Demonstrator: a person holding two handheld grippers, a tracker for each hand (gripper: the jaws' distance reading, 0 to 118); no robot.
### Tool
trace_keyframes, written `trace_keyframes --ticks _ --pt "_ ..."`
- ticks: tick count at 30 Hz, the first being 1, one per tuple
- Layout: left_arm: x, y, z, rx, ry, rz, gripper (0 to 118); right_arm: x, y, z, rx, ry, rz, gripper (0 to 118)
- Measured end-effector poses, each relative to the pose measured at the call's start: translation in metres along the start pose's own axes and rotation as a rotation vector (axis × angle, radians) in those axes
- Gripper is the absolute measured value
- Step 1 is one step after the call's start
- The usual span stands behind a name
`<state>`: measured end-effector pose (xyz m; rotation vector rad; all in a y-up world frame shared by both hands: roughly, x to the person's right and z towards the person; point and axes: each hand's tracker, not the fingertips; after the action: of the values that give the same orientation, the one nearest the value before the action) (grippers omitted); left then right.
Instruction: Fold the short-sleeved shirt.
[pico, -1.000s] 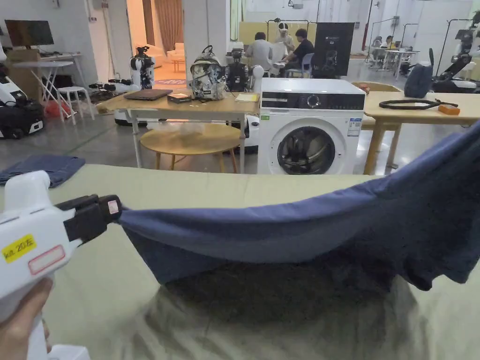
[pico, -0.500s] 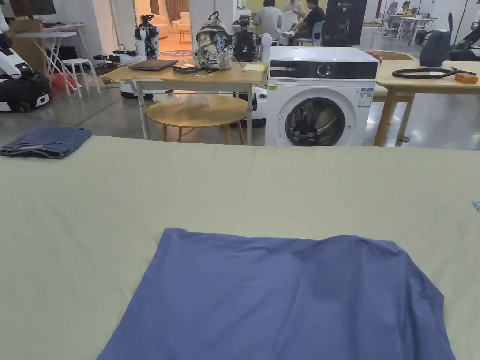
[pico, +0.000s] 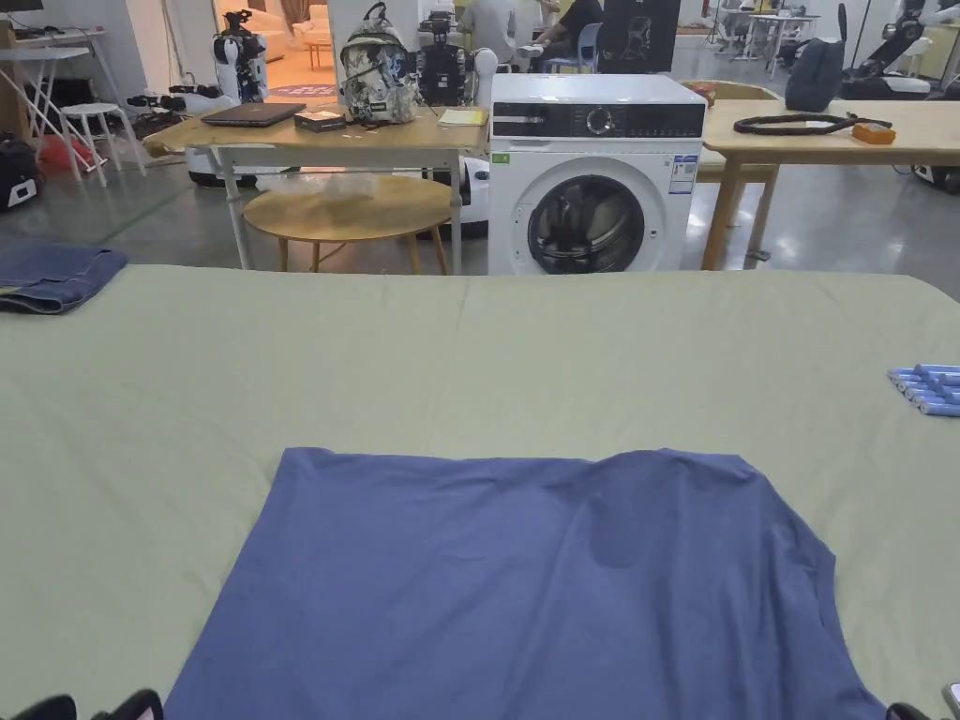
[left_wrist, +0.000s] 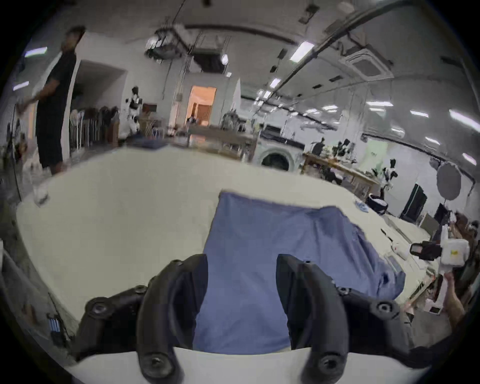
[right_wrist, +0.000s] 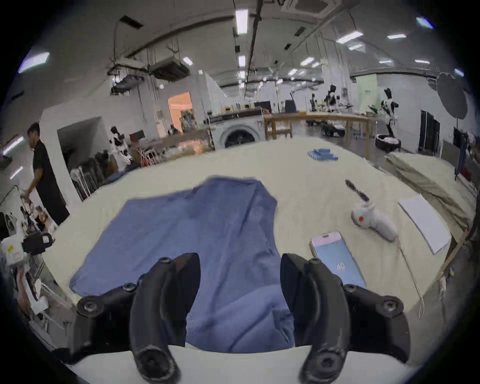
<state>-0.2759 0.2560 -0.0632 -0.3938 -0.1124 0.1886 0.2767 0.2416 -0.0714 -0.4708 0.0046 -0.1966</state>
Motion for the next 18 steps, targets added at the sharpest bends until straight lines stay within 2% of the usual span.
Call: trace_keyframes --ticks 3,5,6,7,8,10,13,18 --pt "0.031 0.020 0.018 0.156 0.016 -0.068 54 -0.010 0.010 0.017 0.078 0.042 0.005 66" --pt "0.046 0.029 0.022 0.184 -0.001 -0.090 52 -0.020 0.012 0.023 0.108 0.040 0.028 61" --pt "0.053 0.031 0.022 0.184 -0.012 -0.096 46 -0.020 0.009 0.027 0.116 0.041 0.045 47" --pt "0.061 0.032 0.020 0.177 -0.024 -0.093 31 -0.024 0.008 0.027 0.119 0.038 0.054 26" --pt "0.066 0.031 0.020 0.164 -0.030 -0.098 0 -0.026 0.006 0.027 0.116 0.040 0.057 1" --pt "0.073 0.030 0.021 0.153 -0.085 -0.106 0 -0.026 0.003 0.026 0.093 0.114 0.035 0" --pt "0.074 0.026 0.023 0.130 -0.087 -0.078 0 -0.034 -0.004 0.021 0.087 0.070 0.069 0" --pt "0.054 0.025 0.033 0.041 -0.014 -0.057 0 -0.036 -0.012 0.017 0.059 0.078 0.077 0"
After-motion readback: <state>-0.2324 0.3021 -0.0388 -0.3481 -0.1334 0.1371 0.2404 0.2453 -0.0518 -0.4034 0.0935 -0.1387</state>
